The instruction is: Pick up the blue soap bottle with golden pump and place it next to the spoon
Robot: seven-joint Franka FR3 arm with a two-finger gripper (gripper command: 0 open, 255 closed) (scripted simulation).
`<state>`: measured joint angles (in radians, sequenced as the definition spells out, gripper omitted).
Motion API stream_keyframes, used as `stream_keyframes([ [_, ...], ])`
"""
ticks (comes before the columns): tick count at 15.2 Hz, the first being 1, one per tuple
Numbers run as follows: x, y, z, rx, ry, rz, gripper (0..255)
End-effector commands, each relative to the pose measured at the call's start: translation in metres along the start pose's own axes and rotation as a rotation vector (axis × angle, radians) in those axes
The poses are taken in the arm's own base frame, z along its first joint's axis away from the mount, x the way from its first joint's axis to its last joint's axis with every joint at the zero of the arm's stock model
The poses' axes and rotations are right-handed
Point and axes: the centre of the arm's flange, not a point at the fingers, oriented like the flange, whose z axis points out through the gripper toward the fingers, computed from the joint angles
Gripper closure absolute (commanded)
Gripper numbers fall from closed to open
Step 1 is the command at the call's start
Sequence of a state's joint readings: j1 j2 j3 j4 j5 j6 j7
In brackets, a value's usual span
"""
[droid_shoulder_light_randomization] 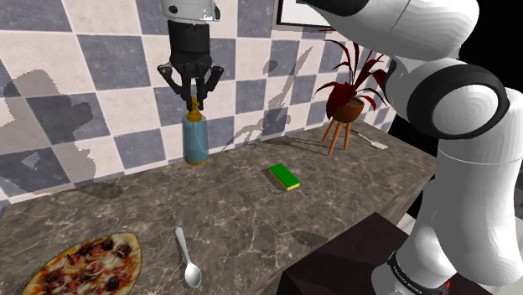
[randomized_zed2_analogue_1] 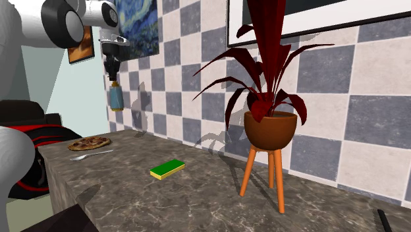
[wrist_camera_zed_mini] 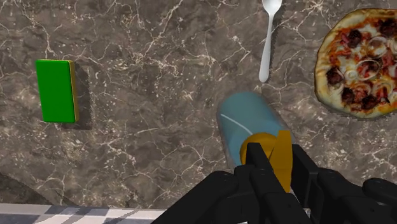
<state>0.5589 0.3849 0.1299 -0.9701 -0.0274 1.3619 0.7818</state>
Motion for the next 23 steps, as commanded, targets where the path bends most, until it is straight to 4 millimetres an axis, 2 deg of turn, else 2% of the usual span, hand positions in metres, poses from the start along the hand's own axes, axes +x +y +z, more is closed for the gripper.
stream_keyframes([
  [1, 0.0, -0.003, 0.009, 0.001, 0.001, 0.001, 255],
  [23, 0.001, -0.001, 0.125, 0.001, 0.001, 0.001, 255],
])
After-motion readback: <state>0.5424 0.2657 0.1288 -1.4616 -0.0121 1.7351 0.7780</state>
